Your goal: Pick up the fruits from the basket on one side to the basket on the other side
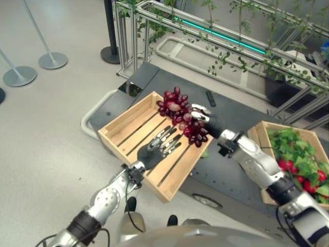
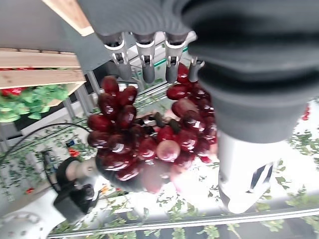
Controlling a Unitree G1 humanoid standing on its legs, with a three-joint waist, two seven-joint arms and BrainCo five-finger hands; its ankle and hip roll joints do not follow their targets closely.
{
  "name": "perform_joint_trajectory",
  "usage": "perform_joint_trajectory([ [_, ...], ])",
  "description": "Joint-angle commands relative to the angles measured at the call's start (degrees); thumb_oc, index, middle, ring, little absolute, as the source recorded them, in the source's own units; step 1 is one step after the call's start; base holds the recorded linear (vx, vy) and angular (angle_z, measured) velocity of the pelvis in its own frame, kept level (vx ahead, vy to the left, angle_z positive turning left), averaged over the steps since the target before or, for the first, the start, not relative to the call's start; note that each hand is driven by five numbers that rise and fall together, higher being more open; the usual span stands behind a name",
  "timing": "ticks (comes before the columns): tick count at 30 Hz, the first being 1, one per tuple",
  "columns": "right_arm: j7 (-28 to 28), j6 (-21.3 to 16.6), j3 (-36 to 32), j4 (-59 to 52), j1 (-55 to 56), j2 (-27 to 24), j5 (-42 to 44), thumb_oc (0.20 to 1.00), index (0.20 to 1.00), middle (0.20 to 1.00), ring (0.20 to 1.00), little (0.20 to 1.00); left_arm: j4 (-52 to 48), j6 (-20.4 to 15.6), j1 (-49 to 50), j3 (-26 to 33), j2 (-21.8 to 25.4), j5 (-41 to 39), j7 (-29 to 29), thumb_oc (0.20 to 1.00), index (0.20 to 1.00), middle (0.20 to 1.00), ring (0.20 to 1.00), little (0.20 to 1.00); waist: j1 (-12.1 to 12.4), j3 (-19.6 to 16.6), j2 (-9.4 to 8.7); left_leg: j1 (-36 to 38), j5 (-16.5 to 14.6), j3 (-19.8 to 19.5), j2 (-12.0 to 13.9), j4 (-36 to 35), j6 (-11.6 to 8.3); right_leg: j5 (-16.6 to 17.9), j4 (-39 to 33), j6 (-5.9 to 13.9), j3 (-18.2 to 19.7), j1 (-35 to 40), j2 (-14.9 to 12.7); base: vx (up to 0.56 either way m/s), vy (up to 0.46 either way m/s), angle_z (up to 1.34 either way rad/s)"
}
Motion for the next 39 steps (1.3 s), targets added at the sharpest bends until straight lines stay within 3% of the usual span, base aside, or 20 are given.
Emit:
perform_joint_trajectory([
  [1,1.4,-4.5,-3.4,-9.0,-1.7,-2.6,-1.3,0.200,0.200,0.200,0.200,0.200,-0.3,-2.2,-2.0,1.2,-0.7,1.4,-0.5,1.000,1.000,1.000,1.000,1.000,-1.1,-1.0,-0.76,2.0,-6.1,1.9,-0.4,3.6,1.27,-0.1,4.4,5.04,-0.8,-1.0,-1.1,0.00,0.000,0.00],
  [10,2.4,-4.0,-2.7,-10.5,-0.8,-2.8,-2.6,0.200,0.200,0.200,0.200,0.200,0.1,-2.8,-2.3,2.0,-1.6,2.5,-0.3,1.000,1.000,1.000,1.000,1.000,-1.2,-0.7,-0.71,1.8,-5.7,1.4,-0.4,3.2,1.27,-0.1,4.7,4.92,-1.1,-1.4,-1.1,0.00,0.000,0.00],
  [25,1.2,-5.2,-0.8,-13.5,-5.9,-6.1,-12.8,0.200,0.200,0.200,0.200,0.200,-0.1,-2.9,-2.4,2.8,-2.1,3.9,-0.6,1.000,1.000,1.000,1.000,1.000,-0.8,0.1,-0.90,1.4,-6.0,1.0,-0.5,3.7,1.43,0.2,5.1,5.14,-1.3,-1.9,-1.3,0.00,-0.003,0.03],
  [32,-4.0,-8.5,-8.4,-18.0,-6.3,-9.1,-35.5,0.200,0.200,0.200,0.200,0.200,0.0,-2.5,0.0,7.5,-3.9,4.2,-0.1,1.000,1.000,1.000,1.000,1.000,-0.9,0.0,-0.88,1.6,-6.6,1.5,-0.6,3.8,2.02,0.2,5.4,5.33,-0.7,-2.2,-1.4,0.00,0.000,0.00],
  [33,-4.0,-8.5,-8.4,-18.0,-6.2,-9.1,-35.6,0.200,0.200,0.200,0.200,0.200,0.0,-2.5,0.0,7.5,-3.9,4.2,-0.1,1.000,1.000,1.000,1.000,1.000,-0.9,0.0,-0.88,1.7,-6.7,1.5,-0.6,3.8,2.03,0.2,5.4,5.33,-0.6,-2.3,-1.4,0.00,0.000,0.00],
  [35,-5.7,-9.7,-9.8,-20.1,-7.2,-10.0,-46.0,0.200,0.200,0.200,0.200,0.200,-0.3,-2.4,0.8,8.8,-4.7,4.2,-0.1,1.000,1.000,1.000,1.000,1.000,-0.9,-0.2,-0.98,1.6,-6.9,1.7,-0.6,4.0,2.27,0.1,5.5,5.36,-0.3,-2.3,-1.4,0.01,0.004,-0.02],
  [39,-7.0,-11.6,-10.7,-23.0,-7.3,-10.4,-55.5,0.200,0.200,0.200,0.200,0.200,-0.6,-2.9,1.0,9.9,-5.4,4.2,0.3,1.000,1.000,1.000,1.000,1.000,-1.0,-0.3,-0.99,1.6,-7.2,1.8,-0.6,4.2,2.53,-0.1,5.8,5.28,0.2,-2.6,-1.3,0.00,0.009,-0.05],
])
